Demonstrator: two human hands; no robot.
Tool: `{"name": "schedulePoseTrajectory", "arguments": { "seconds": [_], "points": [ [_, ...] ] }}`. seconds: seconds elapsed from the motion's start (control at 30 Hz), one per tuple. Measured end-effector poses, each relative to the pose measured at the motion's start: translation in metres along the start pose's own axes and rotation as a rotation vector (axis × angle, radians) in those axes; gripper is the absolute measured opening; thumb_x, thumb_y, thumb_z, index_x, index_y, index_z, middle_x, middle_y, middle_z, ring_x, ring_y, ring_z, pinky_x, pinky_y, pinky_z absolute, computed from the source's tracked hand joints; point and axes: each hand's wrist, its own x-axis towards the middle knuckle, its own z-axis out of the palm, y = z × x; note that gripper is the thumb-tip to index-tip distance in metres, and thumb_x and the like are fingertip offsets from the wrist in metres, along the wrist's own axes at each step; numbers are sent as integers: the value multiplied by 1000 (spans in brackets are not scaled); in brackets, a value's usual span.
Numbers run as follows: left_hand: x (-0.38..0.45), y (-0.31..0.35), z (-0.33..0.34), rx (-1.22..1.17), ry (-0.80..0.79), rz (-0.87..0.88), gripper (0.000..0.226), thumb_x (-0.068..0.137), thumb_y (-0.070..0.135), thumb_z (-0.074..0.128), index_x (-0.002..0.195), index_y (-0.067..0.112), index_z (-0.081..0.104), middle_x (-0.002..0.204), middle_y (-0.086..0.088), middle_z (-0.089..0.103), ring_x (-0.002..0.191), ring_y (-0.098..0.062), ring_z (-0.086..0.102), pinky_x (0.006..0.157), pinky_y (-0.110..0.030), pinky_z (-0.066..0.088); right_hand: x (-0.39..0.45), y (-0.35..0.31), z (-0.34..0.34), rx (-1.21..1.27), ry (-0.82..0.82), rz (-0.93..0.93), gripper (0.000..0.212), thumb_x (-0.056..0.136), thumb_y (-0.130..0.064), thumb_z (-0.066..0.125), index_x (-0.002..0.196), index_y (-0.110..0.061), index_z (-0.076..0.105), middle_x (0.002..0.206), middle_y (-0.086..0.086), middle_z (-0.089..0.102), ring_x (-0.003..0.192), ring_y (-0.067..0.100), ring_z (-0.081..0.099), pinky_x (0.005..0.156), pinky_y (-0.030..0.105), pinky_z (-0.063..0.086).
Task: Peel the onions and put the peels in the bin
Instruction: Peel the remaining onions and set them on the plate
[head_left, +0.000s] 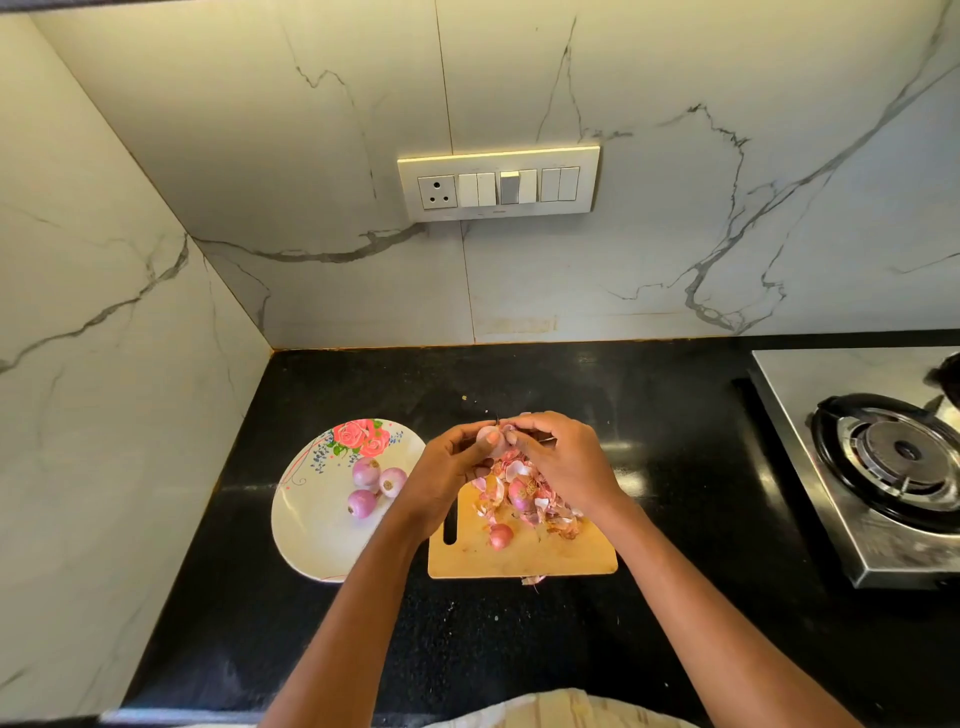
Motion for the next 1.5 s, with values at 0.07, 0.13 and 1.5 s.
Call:
{"name": "schedulePoseTrajectory", "arguments": {
  "seconds": [0.07,0.13,1.5],
  "points": [
    [1,-1,1,71,26,33,37,92,33,69,126,18,63,118,0,71,107,-17,69,81,-22,56,2,1,2,-26,41,-2,17,95,-26,70,111,-23,76,104,-11,73,96,2,65,80,14,53],
    [3,-4,0,101,44,46,38,92,29,72,126,17,60,120,-2,70,109,-17,69,85,-25,58,5,3,3,-47,55,5,14,96,-23,69,109,-21,75,102,-9,72,95,4,65,79,15,53],
    [-4,-9,-5,-47,71,-2,26,100,32,57,122,18,58,119,-7,69,107,-21,70,91,-28,57,-3,5,3,63,-91,126,23,92,-24,75,115,-25,72,105,-18,70,98,-13,62,79,4,47]
  ]
}}
